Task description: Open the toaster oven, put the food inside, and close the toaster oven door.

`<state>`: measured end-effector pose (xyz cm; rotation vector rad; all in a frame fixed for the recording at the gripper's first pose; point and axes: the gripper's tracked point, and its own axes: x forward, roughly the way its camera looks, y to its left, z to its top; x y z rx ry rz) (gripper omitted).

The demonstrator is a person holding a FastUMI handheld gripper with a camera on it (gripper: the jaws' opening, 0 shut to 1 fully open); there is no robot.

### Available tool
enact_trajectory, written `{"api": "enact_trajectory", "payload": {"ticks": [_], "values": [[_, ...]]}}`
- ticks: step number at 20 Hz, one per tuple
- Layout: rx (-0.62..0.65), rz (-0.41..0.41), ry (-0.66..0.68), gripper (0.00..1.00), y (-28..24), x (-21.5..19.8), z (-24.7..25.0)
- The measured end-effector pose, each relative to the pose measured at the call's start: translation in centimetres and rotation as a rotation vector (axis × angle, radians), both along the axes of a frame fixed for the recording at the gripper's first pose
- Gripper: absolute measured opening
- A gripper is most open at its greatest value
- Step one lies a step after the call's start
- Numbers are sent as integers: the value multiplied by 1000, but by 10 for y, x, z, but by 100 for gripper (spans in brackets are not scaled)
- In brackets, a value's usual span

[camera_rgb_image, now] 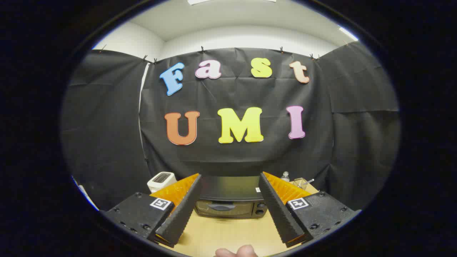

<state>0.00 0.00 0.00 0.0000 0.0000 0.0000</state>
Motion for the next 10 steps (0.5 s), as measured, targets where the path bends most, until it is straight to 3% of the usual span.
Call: {"api": "enact_trajectory", "payload": {"ticks": [10], "values": [[9,17,15,100,0,5,-2]]}}
